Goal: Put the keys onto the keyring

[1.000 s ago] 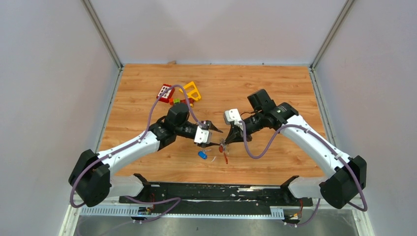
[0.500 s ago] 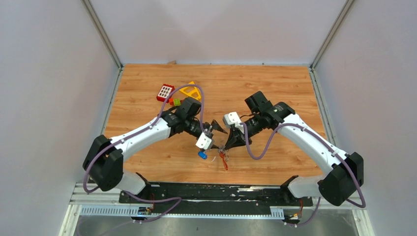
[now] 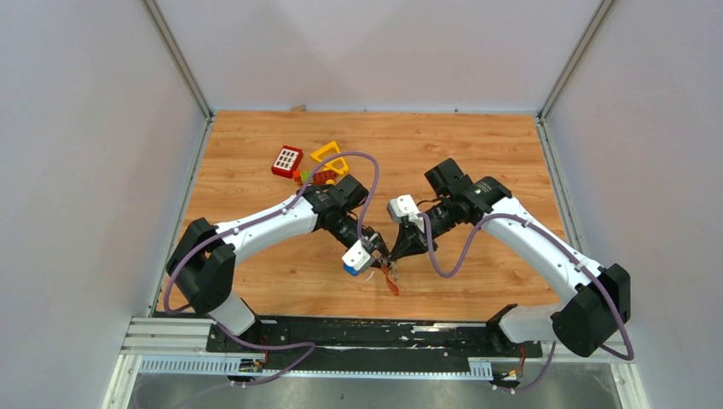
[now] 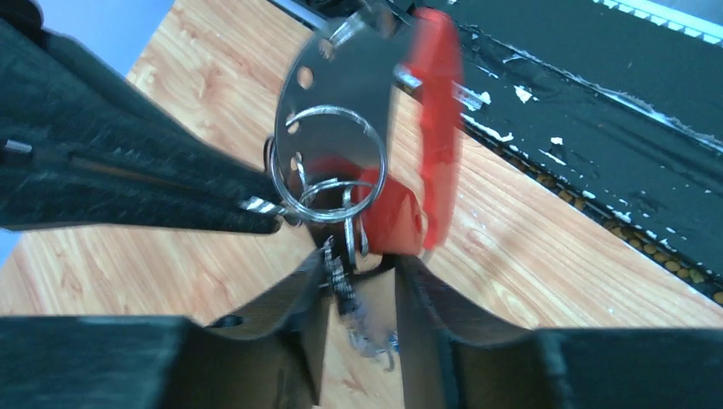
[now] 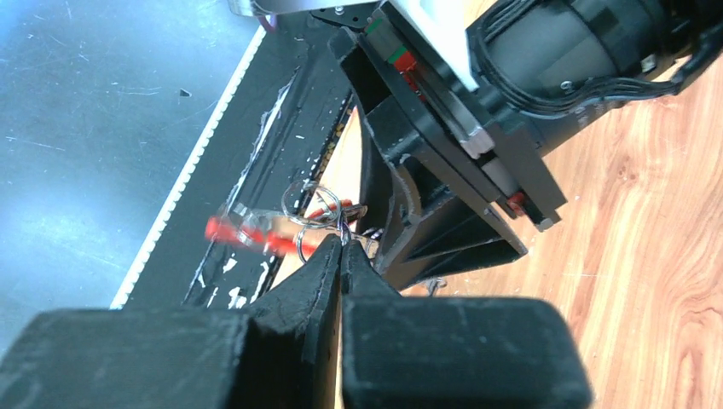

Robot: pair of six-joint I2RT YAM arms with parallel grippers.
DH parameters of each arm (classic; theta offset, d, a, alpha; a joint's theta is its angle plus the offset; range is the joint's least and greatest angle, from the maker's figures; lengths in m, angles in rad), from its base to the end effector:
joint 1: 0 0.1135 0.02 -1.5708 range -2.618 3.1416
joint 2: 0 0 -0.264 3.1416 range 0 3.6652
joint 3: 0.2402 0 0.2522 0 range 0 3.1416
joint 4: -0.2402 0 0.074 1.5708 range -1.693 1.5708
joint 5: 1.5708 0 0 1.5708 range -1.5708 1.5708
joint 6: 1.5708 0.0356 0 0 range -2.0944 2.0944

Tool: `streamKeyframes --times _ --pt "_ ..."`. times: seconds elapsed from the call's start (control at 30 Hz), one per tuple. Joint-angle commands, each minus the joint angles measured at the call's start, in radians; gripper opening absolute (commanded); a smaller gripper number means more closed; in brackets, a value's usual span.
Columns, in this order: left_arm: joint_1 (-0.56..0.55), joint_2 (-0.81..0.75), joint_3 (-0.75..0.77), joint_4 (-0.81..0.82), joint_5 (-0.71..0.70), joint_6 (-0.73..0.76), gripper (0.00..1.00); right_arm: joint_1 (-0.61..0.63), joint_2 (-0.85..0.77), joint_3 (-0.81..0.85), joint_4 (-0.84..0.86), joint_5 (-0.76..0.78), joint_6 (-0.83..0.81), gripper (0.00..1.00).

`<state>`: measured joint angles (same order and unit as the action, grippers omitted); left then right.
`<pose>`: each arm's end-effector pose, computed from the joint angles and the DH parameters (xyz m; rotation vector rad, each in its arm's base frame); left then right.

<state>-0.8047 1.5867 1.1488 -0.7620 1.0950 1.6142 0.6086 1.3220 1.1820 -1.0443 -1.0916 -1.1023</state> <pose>0.1881 -0.2412 0.2438 2.1252 0.5369 -1.0595 0.1789 0.1631 0.3109 -1.8696 1.2710 1.2147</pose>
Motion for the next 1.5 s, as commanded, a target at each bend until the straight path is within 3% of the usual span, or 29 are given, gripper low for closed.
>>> streamKeyframes --times 0.0,0.2,0.33,0.43,0.5,0.7,0.83,0.97,1.1,1.47 --pt "-0.005 0.001 0.030 -0.054 0.015 0.004 0.31 0.007 -0.039 0.027 -0.012 -0.043 -0.041 0.00" --pt "-0.005 -0.054 -0.023 0.105 -0.047 -0.198 0.00 0.006 -0.057 0.028 0.007 -0.006 -0.022 0.00" --pt "-0.006 -0.132 -0.090 0.317 -0.116 -0.446 0.00 -0.012 -0.070 0.033 0.069 0.037 0.066 0.11" --pt "-0.005 -0.187 -0.123 0.370 -0.172 -0.517 0.00 -0.047 -0.096 0.047 0.138 0.102 0.178 0.37" --pt "-0.005 -0.242 -0.159 0.436 -0.244 -0.622 0.00 -0.074 -0.120 0.050 0.189 0.147 0.239 0.47" --pt "-0.003 -0.374 -0.264 0.694 -0.575 -1.014 0.00 -0.138 -0.222 0.010 0.382 0.282 0.412 0.58" --pt "-0.004 -0.405 -0.274 0.751 -0.789 -1.242 0.00 -0.142 -0.287 -0.056 0.527 0.338 0.520 0.63" --pt "-0.004 -0.415 -0.276 0.784 -0.975 -1.440 0.00 -0.142 -0.305 -0.107 0.651 0.345 0.612 0.64" --pt "-0.005 -0.387 -0.217 0.718 -1.075 -1.575 0.00 -0.125 -0.257 -0.103 0.700 0.414 0.634 0.58" --pt "-0.007 -0.280 -0.100 0.560 -1.009 -1.795 0.00 0.014 -0.155 -0.098 0.763 0.728 0.423 0.50"
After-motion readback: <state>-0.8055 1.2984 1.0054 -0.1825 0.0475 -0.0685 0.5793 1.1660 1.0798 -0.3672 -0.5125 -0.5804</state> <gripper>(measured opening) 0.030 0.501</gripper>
